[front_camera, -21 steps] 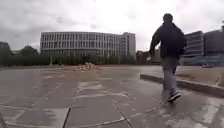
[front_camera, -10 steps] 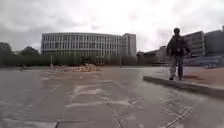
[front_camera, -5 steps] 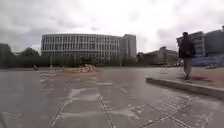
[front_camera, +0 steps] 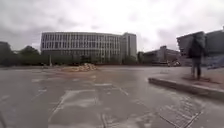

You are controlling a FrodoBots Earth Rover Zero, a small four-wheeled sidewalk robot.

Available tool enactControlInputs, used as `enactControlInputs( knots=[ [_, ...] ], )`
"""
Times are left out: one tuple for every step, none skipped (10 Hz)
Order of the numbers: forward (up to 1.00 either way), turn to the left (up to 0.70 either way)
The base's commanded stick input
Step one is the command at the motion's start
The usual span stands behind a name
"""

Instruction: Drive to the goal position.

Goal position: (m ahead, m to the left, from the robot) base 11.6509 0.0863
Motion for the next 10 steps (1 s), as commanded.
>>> enactControlInputs(
  knots=[
    [0.70, 0.00],
    [0.70, 0.00],
    [0.70, 0.00],
    [0.70, 0.00],
    [0.70, 0.00],
    [0.70, 0.00],
    [0.70, 0.00],
    [0.70, 0.00],
    [0.70, 0.00],
    [0.70, 0.00]
  ],
)
